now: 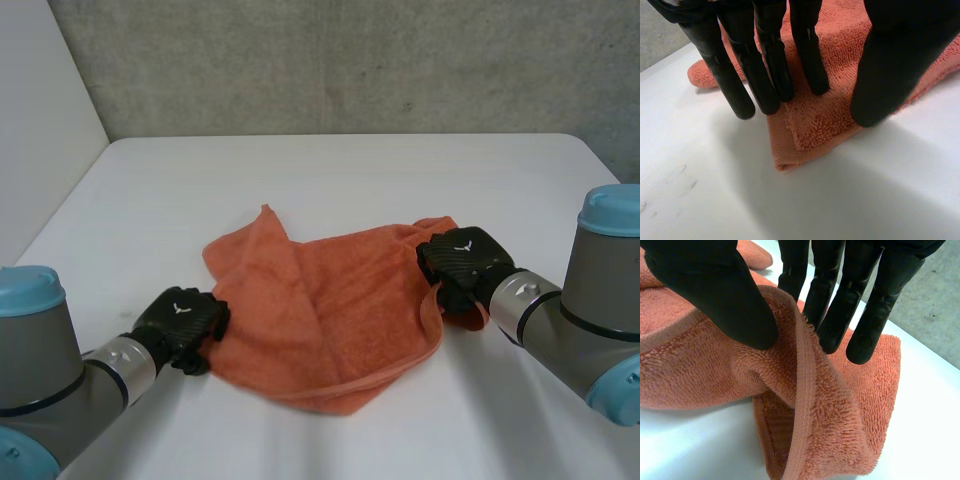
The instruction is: Fold the laundry
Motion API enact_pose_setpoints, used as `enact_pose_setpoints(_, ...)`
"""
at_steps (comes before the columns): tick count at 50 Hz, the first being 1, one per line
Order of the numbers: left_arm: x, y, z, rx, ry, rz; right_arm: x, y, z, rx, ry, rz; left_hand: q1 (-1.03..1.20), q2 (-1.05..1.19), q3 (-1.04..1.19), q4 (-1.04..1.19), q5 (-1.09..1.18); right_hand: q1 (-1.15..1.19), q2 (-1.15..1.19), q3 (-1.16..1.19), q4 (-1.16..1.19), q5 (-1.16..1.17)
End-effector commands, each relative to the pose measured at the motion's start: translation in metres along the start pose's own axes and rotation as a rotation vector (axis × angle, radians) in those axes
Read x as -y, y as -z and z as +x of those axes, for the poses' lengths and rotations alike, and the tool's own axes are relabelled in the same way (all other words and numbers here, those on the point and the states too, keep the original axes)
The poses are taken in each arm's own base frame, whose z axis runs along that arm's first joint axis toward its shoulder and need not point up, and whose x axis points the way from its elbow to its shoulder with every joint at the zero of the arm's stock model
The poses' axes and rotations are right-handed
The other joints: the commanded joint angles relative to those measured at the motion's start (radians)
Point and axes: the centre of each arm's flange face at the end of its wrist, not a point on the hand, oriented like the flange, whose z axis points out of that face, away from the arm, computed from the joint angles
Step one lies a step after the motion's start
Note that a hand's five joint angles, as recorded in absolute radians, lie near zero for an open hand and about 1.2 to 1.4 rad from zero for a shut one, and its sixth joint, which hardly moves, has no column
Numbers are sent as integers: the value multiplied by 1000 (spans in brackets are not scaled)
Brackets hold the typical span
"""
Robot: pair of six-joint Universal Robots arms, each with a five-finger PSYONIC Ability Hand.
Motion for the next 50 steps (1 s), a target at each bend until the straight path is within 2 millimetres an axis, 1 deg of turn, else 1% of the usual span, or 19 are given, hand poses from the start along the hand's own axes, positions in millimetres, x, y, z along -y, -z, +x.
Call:
enact_pose_setpoints(1, 3, -1, -1, 13, -10, 22, 0, 0, 0, 0, 0, -1, 567, 562, 564, 563, 575, 411, 220, 211, 203, 226)
enact_pose_setpoints(8, 9, 1, -2, 31, -23, 59, 1, 0, 0, -2, 0, 1, 567, 562, 564, 563, 575, 411, 220, 211, 203, 226)
enact_pose_setpoints(10, 18, 6, -4, 44, -28, 90, 1, 0, 0, -2, 0, 1, 567, 562, 564, 563, 575, 411, 220, 211, 203, 226)
enact_pose_setpoints(14, 24, 10, -5, 55, -34, 109, 2, 0, 2, -6, 1, 6, 567, 562, 564, 563, 575, 411, 220, 211, 203, 226)
enact_pose_setpoints(21, 23, 13, -5, 46, -29, 103, 5, 1, 5, -10, 1, 15, 567, 562, 564, 563, 575, 411, 220, 211, 203, 226)
enact_pose_setpoints(22, 22, 13, -3, 41, -29, 98, 5, 1, 5, -10, 1, 13, 285, 280, 282, 282, 293, 411, 220, 211, 203, 226)
enact_pose_setpoints(23, 20, 13, -2, 39, -29, 93, 5, 1, 4, -10, 2, 13, 131, 126, 128, 128, 139, 411, 220, 211, 203, 226)
enact_pose_setpoints(24, 19, 13, -1, 35, -29, 88, 5, 1, 4, -9, 1, 10, 43, 38, 40, 39, 50, 411, 220, 211, 203, 226)
enact_pose_setpoints(25, 18, 14, -1, 33, -27, 84, 4, 1, 2, -5, 2, 8, 21, 16, 18, 18, 29, 411, 220, 211, 203, 226)
enact_pose_setpoints(31, 11, 17, 3, 20, -19, 54, 2, 1, 0, -2, 1, 1, 9, 4, 6, 6, 17, 411, 220, 211, 203, 226)
enact_pose_setpoints(41, 5, 20, 4, 13, -8, 24, 2, 1, 0, -1, 1, 2, 18, 13, 15, 15, 26, 411, 220, 211, 203, 226)
enact_pose_setpoints(45, 5, 19, 4, 13, -7, 23, 2, 1, 0, -2, 1, 0, 18, 13, 15, 15, 26, 411, 220, 211, 203, 226)
enact_pose_setpoints(50, -2, 15, 6, 0, 0, 0, 1, 1, -1, 1, 0, -4, 15, 10, 12, 12, 23, 411, 220, 211, 203, 226)
